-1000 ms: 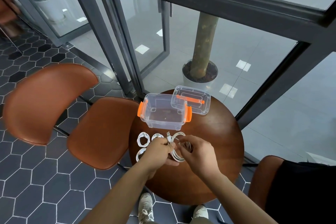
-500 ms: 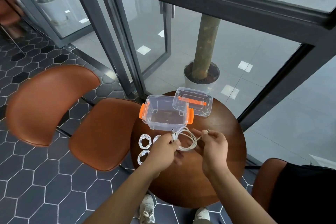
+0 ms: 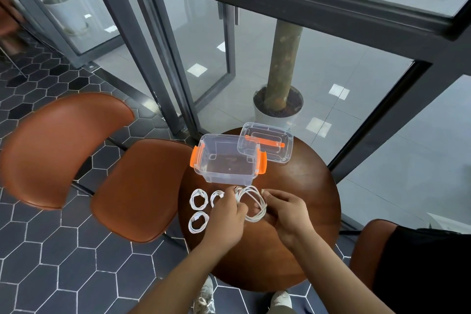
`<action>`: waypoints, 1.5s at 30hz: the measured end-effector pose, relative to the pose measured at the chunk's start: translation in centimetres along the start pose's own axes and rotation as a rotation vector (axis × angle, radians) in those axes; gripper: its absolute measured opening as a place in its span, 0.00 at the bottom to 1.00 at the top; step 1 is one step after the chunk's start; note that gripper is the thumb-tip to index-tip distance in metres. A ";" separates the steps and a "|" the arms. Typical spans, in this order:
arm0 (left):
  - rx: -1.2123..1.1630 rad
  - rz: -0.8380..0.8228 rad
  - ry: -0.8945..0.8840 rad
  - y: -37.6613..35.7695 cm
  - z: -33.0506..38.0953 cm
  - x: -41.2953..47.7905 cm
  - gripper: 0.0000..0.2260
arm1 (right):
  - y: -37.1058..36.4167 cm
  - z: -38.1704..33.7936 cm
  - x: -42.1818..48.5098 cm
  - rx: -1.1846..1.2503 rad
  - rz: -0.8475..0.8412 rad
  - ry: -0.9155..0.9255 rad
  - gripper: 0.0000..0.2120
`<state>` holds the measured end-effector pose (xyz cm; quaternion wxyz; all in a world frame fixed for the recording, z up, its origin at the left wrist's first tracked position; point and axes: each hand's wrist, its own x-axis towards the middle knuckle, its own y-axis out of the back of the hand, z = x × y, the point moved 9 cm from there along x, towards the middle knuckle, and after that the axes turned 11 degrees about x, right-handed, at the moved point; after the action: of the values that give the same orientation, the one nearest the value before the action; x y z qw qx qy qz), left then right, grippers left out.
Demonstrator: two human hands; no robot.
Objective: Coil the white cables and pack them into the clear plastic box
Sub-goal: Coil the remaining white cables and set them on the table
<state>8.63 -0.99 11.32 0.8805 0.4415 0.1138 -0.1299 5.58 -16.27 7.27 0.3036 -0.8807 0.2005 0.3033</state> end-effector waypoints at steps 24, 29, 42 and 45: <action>-0.363 -0.105 0.064 -1.0 -0.6 -0.1 0.16 | -0.3 -0.3 -1.1 -0.105 -0.025 0.254 0.06; -0.348 -0.125 0.110 -1.1 -1.0 -0.4 0.12 | 0.1 0.6 -0.7 -0.103 0.021 0.233 0.13; -0.239 -0.206 0.118 -1.7 -0.8 -0.5 0.21 | 0.8 0.3 -0.4 -0.138 -0.085 0.157 0.10; -0.206 -0.231 0.134 -2.0 -0.9 -0.4 0.17 | 0.9 0.5 -0.3 -0.136 -0.089 0.171 0.14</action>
<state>7.53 -1.37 9.40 0.8907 0.3407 0.2348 -0.1883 4.67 -16.59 6.82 0.2383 -0.9300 0.1652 0.2260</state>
